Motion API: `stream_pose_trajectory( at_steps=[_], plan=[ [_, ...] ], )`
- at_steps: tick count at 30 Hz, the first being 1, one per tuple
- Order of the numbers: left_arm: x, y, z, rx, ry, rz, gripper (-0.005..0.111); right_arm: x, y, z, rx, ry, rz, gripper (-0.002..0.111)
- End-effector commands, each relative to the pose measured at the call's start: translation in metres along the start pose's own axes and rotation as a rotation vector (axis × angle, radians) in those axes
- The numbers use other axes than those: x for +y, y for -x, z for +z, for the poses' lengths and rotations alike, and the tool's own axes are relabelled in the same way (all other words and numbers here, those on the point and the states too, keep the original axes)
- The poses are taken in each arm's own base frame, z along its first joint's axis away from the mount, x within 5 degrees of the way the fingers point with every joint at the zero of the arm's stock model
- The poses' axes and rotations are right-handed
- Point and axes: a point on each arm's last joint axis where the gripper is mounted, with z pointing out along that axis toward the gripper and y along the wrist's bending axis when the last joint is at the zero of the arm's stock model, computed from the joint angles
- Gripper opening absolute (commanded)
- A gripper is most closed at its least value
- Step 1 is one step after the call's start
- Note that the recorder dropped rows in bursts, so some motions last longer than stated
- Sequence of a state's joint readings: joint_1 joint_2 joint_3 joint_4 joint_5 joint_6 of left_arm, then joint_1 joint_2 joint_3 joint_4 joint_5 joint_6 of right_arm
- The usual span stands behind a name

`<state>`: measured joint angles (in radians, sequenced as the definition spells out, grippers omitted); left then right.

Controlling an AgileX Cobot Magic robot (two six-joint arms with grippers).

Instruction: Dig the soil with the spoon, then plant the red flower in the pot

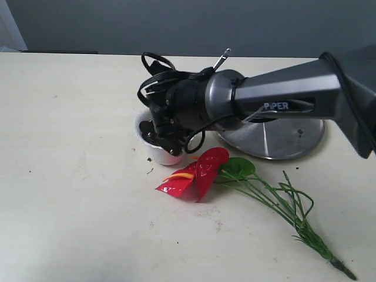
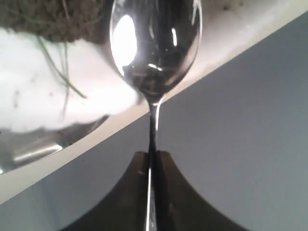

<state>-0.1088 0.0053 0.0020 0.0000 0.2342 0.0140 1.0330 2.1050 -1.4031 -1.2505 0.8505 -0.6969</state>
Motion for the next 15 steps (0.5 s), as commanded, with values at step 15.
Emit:
stream_pose_trajectory(
  at_steps=[15],
  plan=[
    [0.000, 0.001, -0.001, -0.009, -0.003, -0.003, 0.000, -0.003, 0.013, -0.008, 0.131, -0.033, -0.065, -0.001]
  ],
)
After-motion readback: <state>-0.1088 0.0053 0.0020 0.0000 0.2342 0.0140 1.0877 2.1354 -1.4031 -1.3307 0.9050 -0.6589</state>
